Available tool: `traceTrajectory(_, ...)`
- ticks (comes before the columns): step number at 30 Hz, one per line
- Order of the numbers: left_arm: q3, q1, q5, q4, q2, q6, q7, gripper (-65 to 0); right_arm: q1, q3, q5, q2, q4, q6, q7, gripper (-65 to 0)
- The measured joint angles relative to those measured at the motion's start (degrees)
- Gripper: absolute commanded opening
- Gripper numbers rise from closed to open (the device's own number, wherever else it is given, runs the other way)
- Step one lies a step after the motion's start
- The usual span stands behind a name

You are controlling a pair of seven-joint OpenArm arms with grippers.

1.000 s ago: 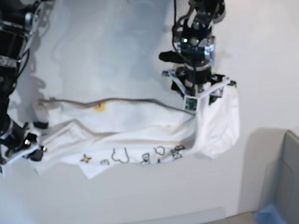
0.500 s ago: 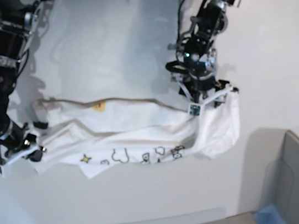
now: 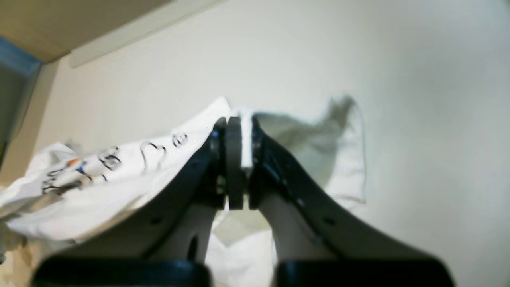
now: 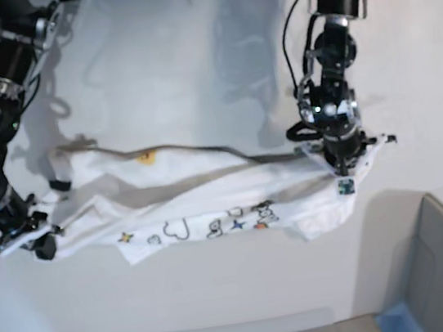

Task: Layout the t-shirt on the table in an organized manner, then fold the t-shirt properly
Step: 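Release and regrasp the t-shirt edge with the left gripper, then hold the t-shirt edge with both grippers and pull it taut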

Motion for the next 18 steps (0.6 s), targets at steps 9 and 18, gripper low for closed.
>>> traceTrajectory(9,-1.73,11.37,0.17,23.58,-0.13,-0.07,0.35,-65.0,-6.82,2.89,0.81,-0.37,16.09,2.38,0.09,-65.0)
traceTrajectory(18,-0.96,12.33,0.13,21.49,-3.93,-0.22,0.68,-65.0,-5.09,8.37,4.24,1.33,2.29,4.96,-0.68,-65.0)
